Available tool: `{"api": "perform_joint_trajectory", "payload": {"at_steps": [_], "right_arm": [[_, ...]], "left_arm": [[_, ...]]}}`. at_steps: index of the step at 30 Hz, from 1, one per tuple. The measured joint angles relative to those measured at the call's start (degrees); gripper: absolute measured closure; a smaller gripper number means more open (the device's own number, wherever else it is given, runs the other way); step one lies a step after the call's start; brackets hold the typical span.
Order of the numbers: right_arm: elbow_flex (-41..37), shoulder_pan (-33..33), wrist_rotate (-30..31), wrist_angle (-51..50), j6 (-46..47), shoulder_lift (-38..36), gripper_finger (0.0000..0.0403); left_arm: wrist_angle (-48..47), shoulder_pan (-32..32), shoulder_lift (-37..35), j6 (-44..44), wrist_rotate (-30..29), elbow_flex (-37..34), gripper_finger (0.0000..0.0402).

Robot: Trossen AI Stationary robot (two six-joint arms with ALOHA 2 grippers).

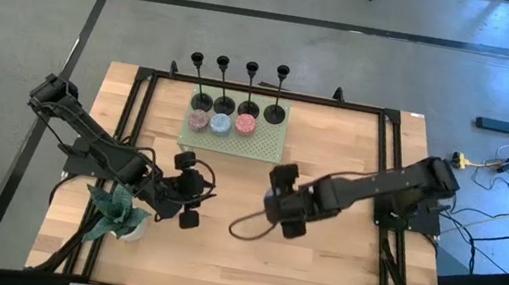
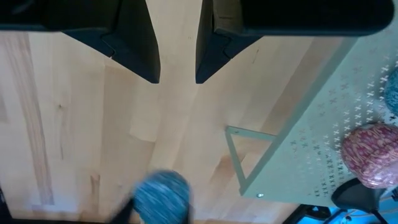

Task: Pick & Place candle stick holders
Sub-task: Align the blue scented candle with the pink scented candle on the shelf

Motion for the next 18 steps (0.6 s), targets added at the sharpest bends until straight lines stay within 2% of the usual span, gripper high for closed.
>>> {"api": "perform_joint_trajectory", "payload": {"at_steps": [7, 18], "right_arm": [[5.77, -5.91, 1.56, -3.24, -8.05, 0.0, 0.0105], [5.99, -19.02, 1.16, -1.26, -18.24, 0.0, 0.0105]], "left_arm": [[0.0, 0.0, 0.0, 0.02, 0.72, 0.0, 0.0304], [0.0, 0.0, 0.0, 0.02, 0.72, 0.0, 0.0304]]}}
